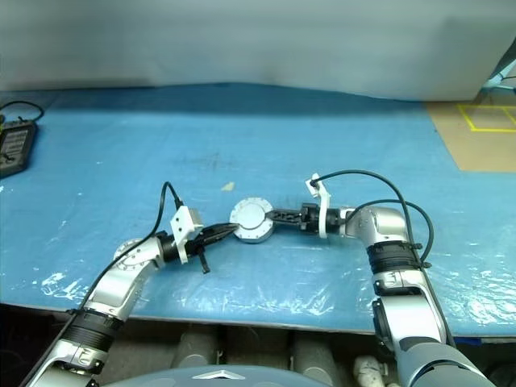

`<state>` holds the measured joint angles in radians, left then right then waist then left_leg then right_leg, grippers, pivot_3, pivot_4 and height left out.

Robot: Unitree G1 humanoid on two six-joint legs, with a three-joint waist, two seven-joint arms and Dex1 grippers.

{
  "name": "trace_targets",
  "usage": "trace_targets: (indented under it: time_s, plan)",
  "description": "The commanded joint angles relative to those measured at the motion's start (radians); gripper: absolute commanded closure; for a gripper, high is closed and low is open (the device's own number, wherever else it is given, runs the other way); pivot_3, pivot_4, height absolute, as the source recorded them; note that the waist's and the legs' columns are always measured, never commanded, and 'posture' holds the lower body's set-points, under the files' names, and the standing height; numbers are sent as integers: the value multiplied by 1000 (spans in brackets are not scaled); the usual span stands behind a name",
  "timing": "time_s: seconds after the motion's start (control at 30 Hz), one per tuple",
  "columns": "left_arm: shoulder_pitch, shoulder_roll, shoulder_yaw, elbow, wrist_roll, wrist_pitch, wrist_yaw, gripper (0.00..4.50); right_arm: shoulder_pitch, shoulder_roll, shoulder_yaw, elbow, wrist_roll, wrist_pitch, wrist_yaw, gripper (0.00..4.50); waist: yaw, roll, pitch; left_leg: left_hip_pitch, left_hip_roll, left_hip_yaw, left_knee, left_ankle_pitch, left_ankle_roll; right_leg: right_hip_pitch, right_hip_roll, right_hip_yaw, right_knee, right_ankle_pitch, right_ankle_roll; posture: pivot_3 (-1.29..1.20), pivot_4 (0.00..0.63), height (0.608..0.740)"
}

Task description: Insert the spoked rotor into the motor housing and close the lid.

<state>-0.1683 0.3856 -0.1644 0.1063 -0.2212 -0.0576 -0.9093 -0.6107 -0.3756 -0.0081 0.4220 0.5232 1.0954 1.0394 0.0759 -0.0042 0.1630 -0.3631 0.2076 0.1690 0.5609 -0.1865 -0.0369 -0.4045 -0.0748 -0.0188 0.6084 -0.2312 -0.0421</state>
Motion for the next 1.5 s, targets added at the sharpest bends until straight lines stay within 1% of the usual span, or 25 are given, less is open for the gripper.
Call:
trace_targets:
  time_s: [0.03, 0.07, 0.1, 0.3, 0.47, 0.53, 0.63, 0.73, 0.83, 0.9, 1.0, 1.13, 1.3, 1.37, 1.4, 1.47, 1.5]
  plan:
    - [16, 1, -24, 22, 31, 13, 4, 4500, 1, 14, -11, -35, 39, 11, 5, 3044, 0, 1, 0, 0, 0, 0, 0, 0, 0, 0, 0, 0, 0, 0, 0, 0, 150, 740]
    - [17, 2, -24, 22, 31, 14, 4, 4500, 2, 14, -10, -41, 42, 14, 5, 3291, 1, 1, 0, 0, 0, 0, 0, 0, 0, 0, 0, 0, 0, 0, 0, 0, 150, 740]
    - [18, 2, -24, 21, 31, 14, 4, 4500, 3, 13, -8, -49, 48, 17, 6, 3425, 2, 1, 0, 0, 0, 0, 0, 0, 0, 0, 0, 0, 0, 0, 0, 0, 150, 740]
    - [15, 3, -21, 24, 33, 14, 5, 4500, 9, 17, -5, -66, 59, 24, 3, 3430, 2, 1, 0, 0, 0, 0, 0, 0, 0, 0, 0, 0, 0, 0, 0, 0, 150, 740]
    - [9, -9, 1, 20, 30, 45, 47, 4500, 0, 32, -31, -48, 64, 26, -21, 3430, 2, 1, 0, 0, 0, 0, 0, 0, 0, 0, 0, 0, 0, 0, 0, 0, 150, 740]
    - [3, -22, 31, 7, -7, 88, 69, 4500, -13, 47, -59, -24, 66, 32, -48, 3430, 1, 1, 0, 0, 0, 0, -1, 0, 0, 0, 0, 0, 0, 0, 0, 0, 150, 740]
    - [-6, -46, 107, -46, -147, 212, 73, 4500, -32, 67, -105, 12, 75, 42, -83, 3430, -3, 1, 0, 0, 0, 0, 0, 0, 0, -1, 0, 0, 0, 0, 0, 0, 150, 740]
    - [-1, -53, 170, -103, -258, 320, 80, 4500, -52, 87, -167, 52, 100, 61, -122, 3430, -7, 2, 0, -4, 0, 0, 0, 0, -1, -4, 0, 0, 0, 0, 0, 0, 150, 740]
    - [13, -59, 209, -140, -320, 384, 96, 4500, -73, 104, -230, 88, 134, 79, -163, 3430, -6, 2, 0, -10, -1, 1, -1, 1, -1, -11, 1, 0, 0, 0, 0, 0, 150, 740]
    - [25, -63, 221, -154, -332, 391, 104, 4500, -95, 120, -288, 118, 162, 89, -203, 3430, -5, 2, 0, -15, -1, 1, -1, 1, -1, -15, 1, -1, 0, 0, 0, 0, 150, 740]
    - [39, -82, 237, -157, -347, 385, 112, 3933, -124, 139, -367, 154, 202, 101, -256, 3430, -5, 2, 1, -17, -1, 2, 0, 1, -1, -17, 1, -2, 0, 0, 0, 0, 150, 740]
    - [41, -131, 276, -172, -427, 427, 142, 2615, -177, 173, -499, 211, 260, 98, -365, 3430, -5, 3, 1, -18, -1, 2, 0, 1, -1, -17, 1, -2, 1, 0, 0, 0, 150, 740]
    - [34, -191, 300, -193, -502, 480, 190, 855, -193, 206, -550, 178, 312, 122, -427, 3430, -5, 4, 2, -18, -1, 2, 0, 1, -1, -18, 2, -2, 1, 0, 0, 0, 150, 740]
    - [15, -231, 323, -184, -538, 491, 230, 210, -200, 219, -568, 152, 341, 139, -448, 3430, -4, 4, 2, -18, -1, 2, 0, 1, -1, -18, 2, -2, 1, 0, 0, 0, 150, 740]
    - [2, -254, 341, -180, -567, 505, 261, 45, -204, 226, -576, 138, 355, 148, -460, 3430, -4, 4, 3, -18, -1, 2, 0, 1, -1, -18, 2, -2, 1, 0, 0, 0, 150, 740]
    - [-17, -286, 369, -176, -618, 541, 308, 45, -206, 236, -587, 116, 380, 162, -479, 3430, -4, 4, 3, -19, -1, 2, 0, 1, -1, -18, 2, -2, 1, 0, 0, 0, 150, 740]
    - [-26, -302, 386, -177, -666, 574, 329, 45, -208, 242, -592, 101, 396, 173, -488, 3430, -4, 4, 3, -19, -1, 2, 1, 1, -1, -18, 2, -2, 1, 0, 0, 0, 150, 740]
